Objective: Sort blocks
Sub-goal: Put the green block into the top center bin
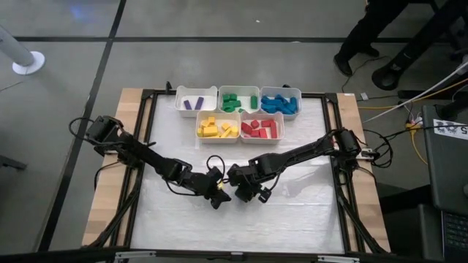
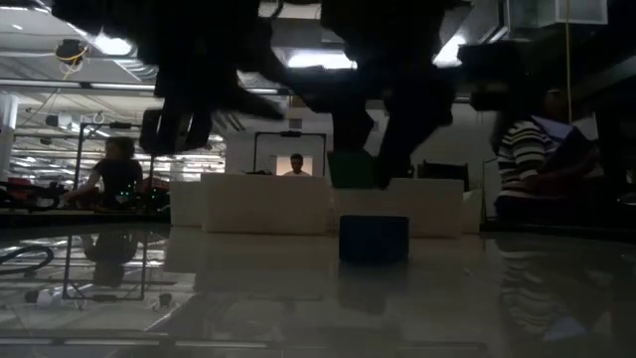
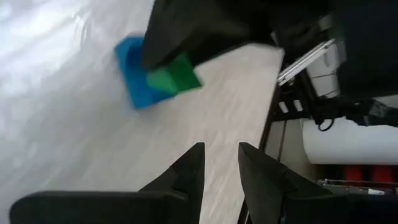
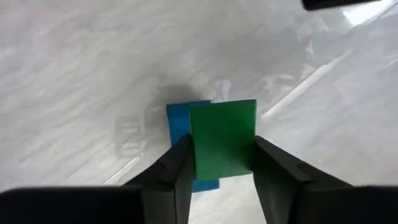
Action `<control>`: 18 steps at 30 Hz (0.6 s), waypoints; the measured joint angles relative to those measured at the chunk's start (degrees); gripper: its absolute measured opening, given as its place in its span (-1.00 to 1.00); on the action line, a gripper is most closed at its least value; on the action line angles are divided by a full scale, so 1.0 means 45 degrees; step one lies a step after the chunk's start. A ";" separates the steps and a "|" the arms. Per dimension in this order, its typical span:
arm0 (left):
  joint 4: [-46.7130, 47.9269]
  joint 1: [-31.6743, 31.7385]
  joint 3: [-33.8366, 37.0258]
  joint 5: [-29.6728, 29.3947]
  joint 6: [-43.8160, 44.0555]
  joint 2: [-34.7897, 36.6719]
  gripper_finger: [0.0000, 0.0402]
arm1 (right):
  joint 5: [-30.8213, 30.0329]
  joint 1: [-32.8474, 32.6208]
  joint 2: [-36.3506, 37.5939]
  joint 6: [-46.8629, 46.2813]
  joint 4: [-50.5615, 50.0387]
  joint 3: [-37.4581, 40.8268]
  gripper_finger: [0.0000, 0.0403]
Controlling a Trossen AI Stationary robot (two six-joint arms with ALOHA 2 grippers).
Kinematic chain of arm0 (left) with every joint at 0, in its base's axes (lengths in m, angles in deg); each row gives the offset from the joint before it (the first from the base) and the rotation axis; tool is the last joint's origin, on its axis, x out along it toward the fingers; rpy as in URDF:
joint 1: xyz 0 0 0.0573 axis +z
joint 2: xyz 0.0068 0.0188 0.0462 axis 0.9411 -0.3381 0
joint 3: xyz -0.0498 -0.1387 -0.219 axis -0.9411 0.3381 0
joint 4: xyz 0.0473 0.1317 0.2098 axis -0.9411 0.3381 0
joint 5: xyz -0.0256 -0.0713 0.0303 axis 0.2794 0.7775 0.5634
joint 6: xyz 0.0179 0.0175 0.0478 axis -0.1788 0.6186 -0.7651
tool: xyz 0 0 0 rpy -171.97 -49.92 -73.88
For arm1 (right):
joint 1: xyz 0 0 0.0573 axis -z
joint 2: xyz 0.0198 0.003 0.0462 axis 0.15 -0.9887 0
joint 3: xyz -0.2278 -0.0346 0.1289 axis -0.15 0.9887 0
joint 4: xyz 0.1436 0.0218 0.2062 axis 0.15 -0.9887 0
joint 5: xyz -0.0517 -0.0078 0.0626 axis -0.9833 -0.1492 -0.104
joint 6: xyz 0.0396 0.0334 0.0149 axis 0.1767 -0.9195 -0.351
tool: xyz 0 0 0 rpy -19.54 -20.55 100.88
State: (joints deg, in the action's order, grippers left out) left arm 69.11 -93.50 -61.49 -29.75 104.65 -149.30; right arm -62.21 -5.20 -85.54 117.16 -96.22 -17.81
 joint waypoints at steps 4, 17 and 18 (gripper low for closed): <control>0.0052 0.0000 0.0000 -0.0592 -0.0853 0.0915 -0.57 | -0.0352 0.0191 0.0000 0.0092 -0.0822 -0.0837 -0.33; 0.2418 -0.0461 -0.0005 -0.1388 -0.3947 0.5382 -0.57 | -0.1992 0.3005 0.0185 0.0115 -0.3151 -0.4324 -0.30; 0.2682 -0.0517 -0.0001 -0.1570 -0.4249 0.5799 -0.57 | -0.2208 0.3296 0.0187 0.0115 -0.3075 -0.4505 -0.30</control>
State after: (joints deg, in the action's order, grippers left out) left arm 81.18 -95.83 -61.50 -36.81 85.53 -123.21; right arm -72.14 9.64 -84.70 117.68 -110.06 -38.08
